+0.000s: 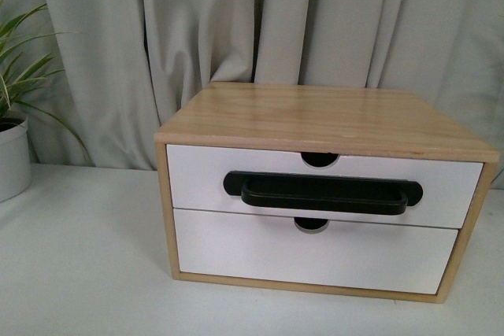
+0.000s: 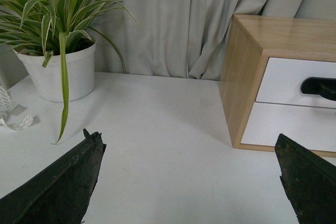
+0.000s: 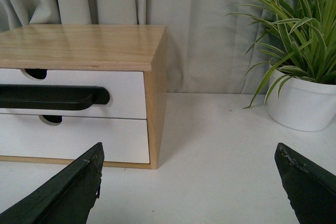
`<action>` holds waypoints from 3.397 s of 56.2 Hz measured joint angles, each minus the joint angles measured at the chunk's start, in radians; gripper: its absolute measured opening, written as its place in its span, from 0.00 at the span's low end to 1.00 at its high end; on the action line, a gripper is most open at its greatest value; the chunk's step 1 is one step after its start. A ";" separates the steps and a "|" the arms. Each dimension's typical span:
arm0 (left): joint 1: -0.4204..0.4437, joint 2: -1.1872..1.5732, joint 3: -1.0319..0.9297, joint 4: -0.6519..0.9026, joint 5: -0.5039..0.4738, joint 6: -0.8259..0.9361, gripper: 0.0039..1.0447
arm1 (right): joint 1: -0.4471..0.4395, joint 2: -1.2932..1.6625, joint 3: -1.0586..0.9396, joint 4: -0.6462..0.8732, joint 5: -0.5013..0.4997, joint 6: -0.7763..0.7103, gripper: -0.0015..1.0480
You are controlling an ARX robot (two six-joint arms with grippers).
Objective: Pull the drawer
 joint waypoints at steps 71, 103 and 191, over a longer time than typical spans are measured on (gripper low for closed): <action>0.071 0.217 0.065 0.084 0.300 0.033 0.94 | -0.018 0.315 0.116 -0.007 -0.269 -0.189 0.91; -0.142 1.079 0.500 -0.085 0.548 0.952 0.94 | 0.053 0.890 0.502 -0.119 -0.375 -0.828 0.91; -0.467 1.756 1.237 -0.285 0.201 1.185 0.94 | 0.185 1.334 0.701 0.016 -0.298 -1.092 0.91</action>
